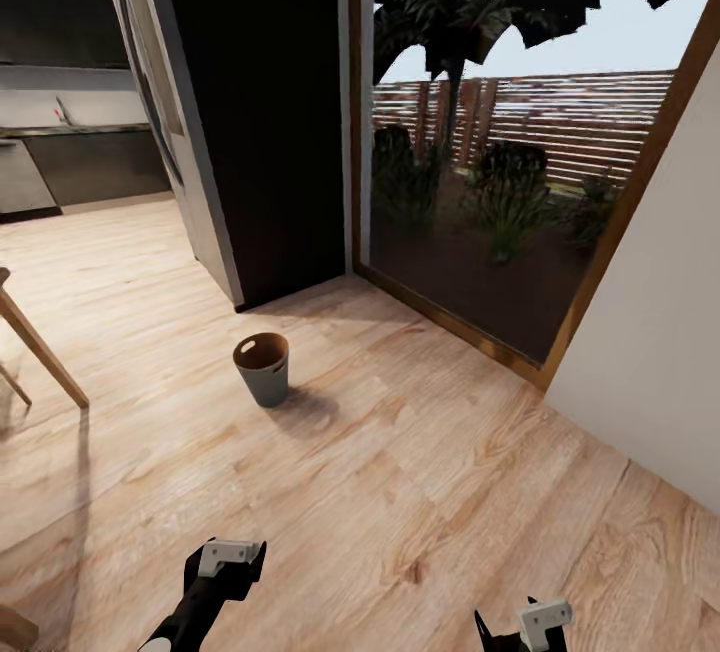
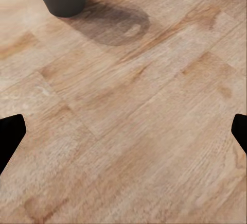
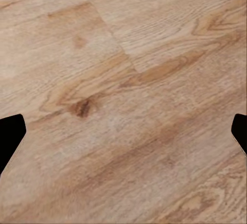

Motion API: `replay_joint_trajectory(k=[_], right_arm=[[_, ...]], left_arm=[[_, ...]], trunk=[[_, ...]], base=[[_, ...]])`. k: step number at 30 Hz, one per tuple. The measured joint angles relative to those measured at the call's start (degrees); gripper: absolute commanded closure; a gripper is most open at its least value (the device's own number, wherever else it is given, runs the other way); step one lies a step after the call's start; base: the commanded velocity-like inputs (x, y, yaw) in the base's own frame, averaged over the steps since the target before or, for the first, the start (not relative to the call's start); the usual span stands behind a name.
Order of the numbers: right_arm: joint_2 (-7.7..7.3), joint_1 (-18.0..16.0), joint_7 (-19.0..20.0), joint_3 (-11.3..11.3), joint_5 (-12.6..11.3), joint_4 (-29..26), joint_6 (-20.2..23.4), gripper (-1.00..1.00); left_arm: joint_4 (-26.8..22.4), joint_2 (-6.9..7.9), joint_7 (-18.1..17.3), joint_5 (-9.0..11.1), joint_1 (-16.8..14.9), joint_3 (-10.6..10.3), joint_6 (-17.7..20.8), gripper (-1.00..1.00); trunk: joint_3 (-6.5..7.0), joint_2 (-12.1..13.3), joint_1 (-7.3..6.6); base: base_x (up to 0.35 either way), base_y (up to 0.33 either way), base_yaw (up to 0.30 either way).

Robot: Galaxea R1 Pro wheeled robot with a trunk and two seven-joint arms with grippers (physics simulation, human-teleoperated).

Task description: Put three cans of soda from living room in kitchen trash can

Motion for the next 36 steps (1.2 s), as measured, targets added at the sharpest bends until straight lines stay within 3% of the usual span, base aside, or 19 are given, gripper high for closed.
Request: replay_joint_trajectory(k=[10, 22, 36], right_arm=[[0.0, 0.0, 0.0, 0.0, 0.0, 0.0, 0.0, -1.0], [0.0, 0.0, 0.0, 0.0, 0.0, 0.0, 0.0, -1.0], [0.0, 0.0, 0.0, 0.0, 0.0, 0.0, 0.0, -1.0]], left_arm=[[0.0, 0.0, 0.0, 0.0, 0.0, 0.0, 0.0, -1.0], [0.0, 0.0, 0.0, 0.0, 0.0, -0.1, 0.0, -1.0], [0.0, 0.0, 0.0, 0.0, 0.0, -0.1, 0.0, -1.0]], trunk=[[0.0, 0.0, 0.0], [0.0, 0.0, 0.0], [-0.36, 0.0, 0.0]], base=[[0.225, -0.145, 0.234], [0.225, -0.173, 0.061], [0.225, -0.176, 0.173]])
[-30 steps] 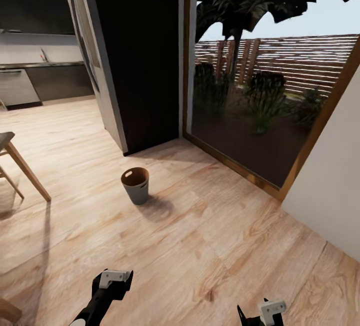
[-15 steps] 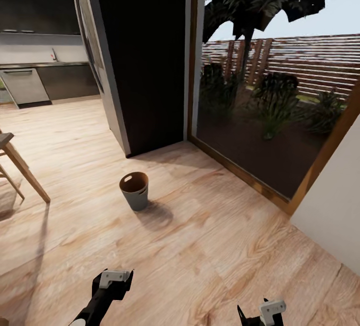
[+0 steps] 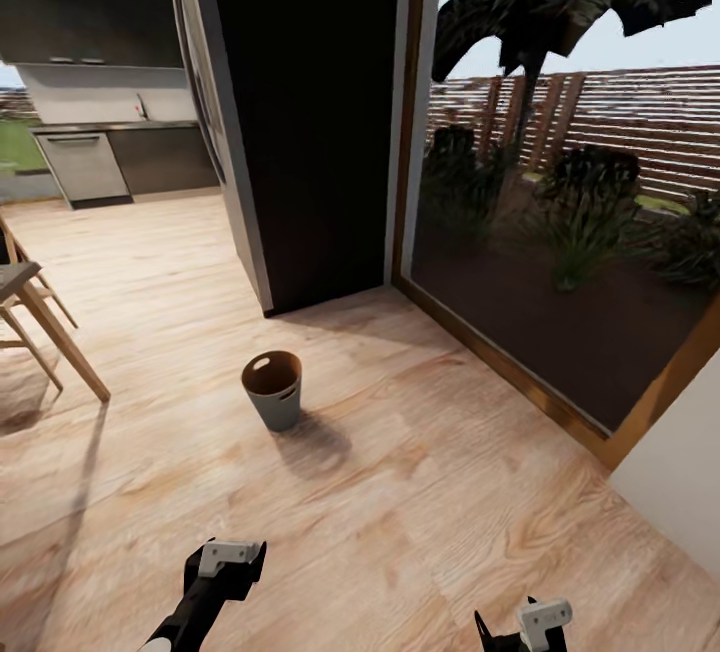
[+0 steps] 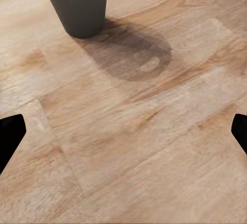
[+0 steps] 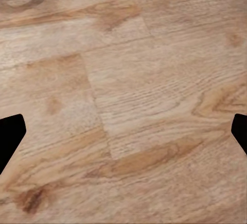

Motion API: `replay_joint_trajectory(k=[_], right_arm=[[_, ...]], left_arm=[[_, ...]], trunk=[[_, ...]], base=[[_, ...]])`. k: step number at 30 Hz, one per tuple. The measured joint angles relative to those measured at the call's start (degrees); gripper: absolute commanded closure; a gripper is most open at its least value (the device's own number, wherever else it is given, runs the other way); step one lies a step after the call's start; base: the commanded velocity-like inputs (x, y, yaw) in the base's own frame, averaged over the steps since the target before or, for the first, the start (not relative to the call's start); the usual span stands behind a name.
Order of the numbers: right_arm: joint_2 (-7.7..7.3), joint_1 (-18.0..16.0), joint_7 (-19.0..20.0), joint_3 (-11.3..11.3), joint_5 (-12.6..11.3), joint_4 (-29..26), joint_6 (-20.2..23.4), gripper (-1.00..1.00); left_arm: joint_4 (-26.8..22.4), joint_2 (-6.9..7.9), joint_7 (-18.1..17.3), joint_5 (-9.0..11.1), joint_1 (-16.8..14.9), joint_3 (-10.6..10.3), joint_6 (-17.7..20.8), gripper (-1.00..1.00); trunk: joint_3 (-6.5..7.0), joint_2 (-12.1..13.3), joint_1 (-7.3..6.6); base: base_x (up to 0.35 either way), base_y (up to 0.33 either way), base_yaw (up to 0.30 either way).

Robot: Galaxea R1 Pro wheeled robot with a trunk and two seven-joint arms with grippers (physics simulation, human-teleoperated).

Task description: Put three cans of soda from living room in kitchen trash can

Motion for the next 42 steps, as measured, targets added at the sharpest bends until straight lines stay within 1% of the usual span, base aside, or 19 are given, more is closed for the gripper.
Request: replay_joint_trajectory(k=[22, 28, 31, 32, 34, 37, 40, 42], right_arm=[[0.01, 0.0, -0.1, 0.0, 0.0, 0.0, 0.0, -1.0], [0.04, 0.0, 0.0, 0.1, 0.0, -0.2, 0.0, -1.0], [0.13, 0.0, 0.0, 0.5, 0.0, -1.0, 0.2, -1.0], [0.31, -0.1, 0.1, 1.1, 0.0, -3.2, 0.5, -1.0], [0.36, -0.1, 0.1, 1.3, 0.0, -4.9, 0.7, -1.0], [0.41, -0.1, 0.2, 1.5, 0.0, -9.1, 2.9, -1.0], [0.42, -0.1, 0.4, 1.9, 0.0, -13.0, 6.7, -1.0], [0.43, -0.1, 0.6, 2.8, -0.1, -18.2, 11.5, -1.0]], left_arm=[[0.1, -0.03, 0.0, 0.0, 0.0, 0.0, 0.0, -1.0], [0.0, -0.05, 0.0, 0.0, 0.0, 0.0, 0.0, -1.0], [-0.4, -0.02, -0.1, 0.0, 0.0, 0.1, 0.0, -1.0], [-0.8, -0.01, -0.2, 0.1, 0.0, 0.1, 0.0, -1.0], [-1.1, 0.01, -0.2, 0.1, 0.0, 0.1, 0.0, -1.0], [-1.4, 0.11, -0.3, 0.1, 0.0, 0.1, 0.0, -1.0], [-1.6, 0.14, -0.3, 0.1, 0.0, 0.1, 0.0, -1.0], [-1.6, 0.16, -0.3, 0.1, 0.0, 0.1, 0.0, -1.0]], trunk=[[-0.04, 0.0, 0.0], [-0.04, 0.0, 0.0], [-0.04, 0.0, 0.0], [-0.04, 0.0, 0.0], [-0.04, 0.0, 0.0], [-0.04, 0.0, 0.0], [-0.04, 0.0, 0.0], [-0.04, 0.0, 0.0]], base=[[0.217, -0.173, 0.227], [0.171, -0.146, 0.178], [0.138, -0.106, 0.1], [0.121, -0.063, 0.038], [0.112, -0.041, 0.025], [0.083, -0.021, 0.013], [0.041, -0.01, 0.006], [0.016, -0.004, 0.002]])
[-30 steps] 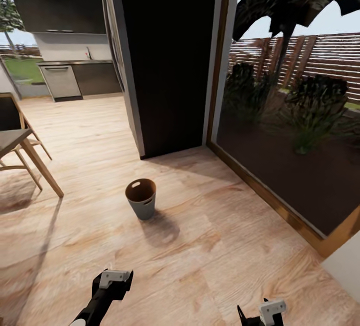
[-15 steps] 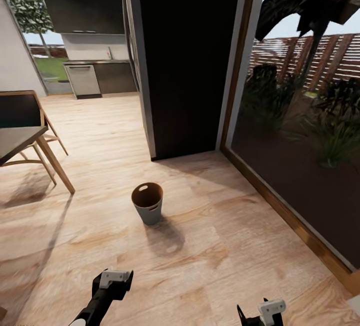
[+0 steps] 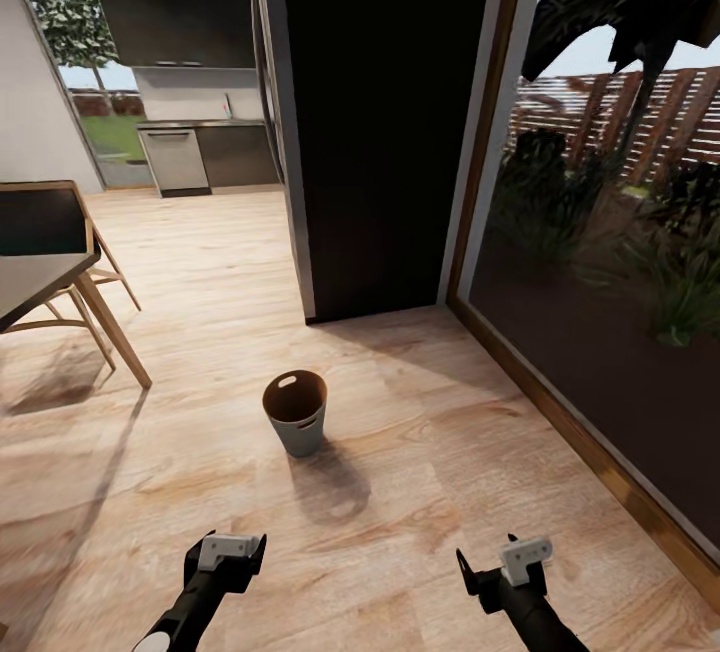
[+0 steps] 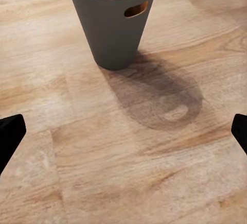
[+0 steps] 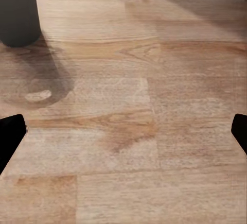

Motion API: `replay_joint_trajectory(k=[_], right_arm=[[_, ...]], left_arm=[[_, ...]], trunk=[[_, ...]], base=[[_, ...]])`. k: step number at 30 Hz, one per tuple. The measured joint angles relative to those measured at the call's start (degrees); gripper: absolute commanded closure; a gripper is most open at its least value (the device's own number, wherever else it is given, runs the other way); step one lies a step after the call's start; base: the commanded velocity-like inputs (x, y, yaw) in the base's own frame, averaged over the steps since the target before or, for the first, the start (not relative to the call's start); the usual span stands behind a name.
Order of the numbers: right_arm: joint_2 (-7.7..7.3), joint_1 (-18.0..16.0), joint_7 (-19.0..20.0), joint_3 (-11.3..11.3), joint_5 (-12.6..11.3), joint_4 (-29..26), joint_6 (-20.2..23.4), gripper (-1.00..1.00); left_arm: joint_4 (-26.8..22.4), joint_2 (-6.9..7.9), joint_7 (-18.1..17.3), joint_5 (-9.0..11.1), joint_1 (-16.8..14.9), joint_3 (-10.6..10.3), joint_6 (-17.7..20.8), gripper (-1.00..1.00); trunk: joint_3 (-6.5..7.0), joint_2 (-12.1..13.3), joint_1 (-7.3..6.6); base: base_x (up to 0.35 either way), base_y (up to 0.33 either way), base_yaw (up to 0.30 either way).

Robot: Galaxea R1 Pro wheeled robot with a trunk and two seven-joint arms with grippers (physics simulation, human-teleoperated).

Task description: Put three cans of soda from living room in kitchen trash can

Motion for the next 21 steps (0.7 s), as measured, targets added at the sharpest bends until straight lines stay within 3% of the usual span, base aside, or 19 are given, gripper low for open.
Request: replay_joint_trajectory(k=[4, 11, 17, 21], right_arm=[[0.03, -0.4, 0.2, 0.6, -0.2, -4.1, 3.5, -1.0], [0.05, -4.7, 0.5, 0.9, -0.5, -5.4, 8.7, -1.0], [0.01, -5.1, 0.0, 4.3, -0.4, -5.3, 9.5, -1.0], [0.01, -5.2, -0.2, 4.8, -0.5, -5.2, 9.5, -1.0]], left_arm=[[0.0, 0.18, 0.1, 0.2, 0.0, 0.0, 0.0, -1.0], [-0.1, 0.25, 0.3, 0.4, 0.0, 0.0, 0.0, -1.0], [0.0, -0.07, 0.5, 0.1, 0.1, 0.0, 0.0, -1.0], [0.2, -0.14, 0.6, 0.1, 0.0, 0.0, 0.0, -1.0]], trunk=[[0.0, 0.0, 0.0], [0.03, 0.0, 0.0], [0.21, 0.0, 0.0], [0.37, 0.0, 0.0]], base=[[0.006, 0.088, 0.001], [0.016, 0.156, 0.071], [0.103, 0.006, 0.221], [0.188, -0.117, 0.235]])
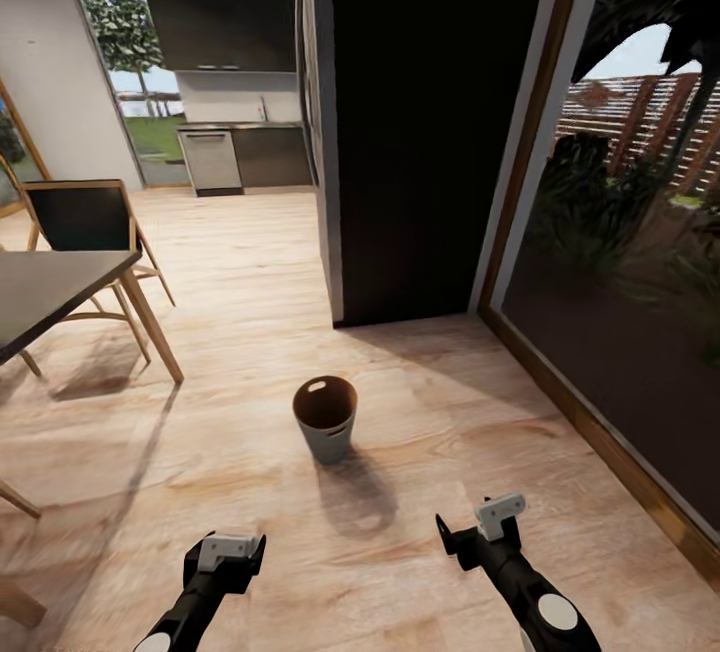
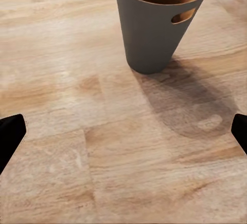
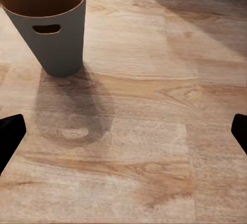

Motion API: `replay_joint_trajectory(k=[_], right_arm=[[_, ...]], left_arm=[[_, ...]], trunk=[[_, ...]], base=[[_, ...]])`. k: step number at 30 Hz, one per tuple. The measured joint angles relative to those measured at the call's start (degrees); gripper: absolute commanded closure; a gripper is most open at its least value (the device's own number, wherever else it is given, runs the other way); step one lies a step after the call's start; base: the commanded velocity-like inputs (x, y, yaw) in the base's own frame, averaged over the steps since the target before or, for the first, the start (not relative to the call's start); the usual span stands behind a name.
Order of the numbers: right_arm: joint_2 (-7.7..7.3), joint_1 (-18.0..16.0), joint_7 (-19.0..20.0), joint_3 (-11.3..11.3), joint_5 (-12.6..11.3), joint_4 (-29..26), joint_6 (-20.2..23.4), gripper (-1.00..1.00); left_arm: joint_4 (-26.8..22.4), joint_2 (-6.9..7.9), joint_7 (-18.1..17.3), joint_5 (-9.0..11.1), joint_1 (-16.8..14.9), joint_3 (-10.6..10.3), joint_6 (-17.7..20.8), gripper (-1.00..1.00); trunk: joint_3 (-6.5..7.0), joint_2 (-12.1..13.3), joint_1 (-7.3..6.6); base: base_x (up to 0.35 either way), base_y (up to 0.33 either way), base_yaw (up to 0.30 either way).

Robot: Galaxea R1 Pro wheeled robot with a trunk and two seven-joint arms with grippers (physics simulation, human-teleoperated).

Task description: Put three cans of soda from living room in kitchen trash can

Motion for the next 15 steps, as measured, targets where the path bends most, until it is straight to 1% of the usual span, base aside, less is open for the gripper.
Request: replay_joint_trajectory(k=[15], right_arm=[[0.02, 0.0, -0.2, 0.5, 0.1, 0.3, -0.1, -1.0]], left_arm=[[-0.1, -0.02, -0.1, 0.0, 0.0, 0.0, 0.0, -1.0]], trunk=[[0.63, 0.0, 0.0]], base=[[0.245, -0.207, 0.235]])
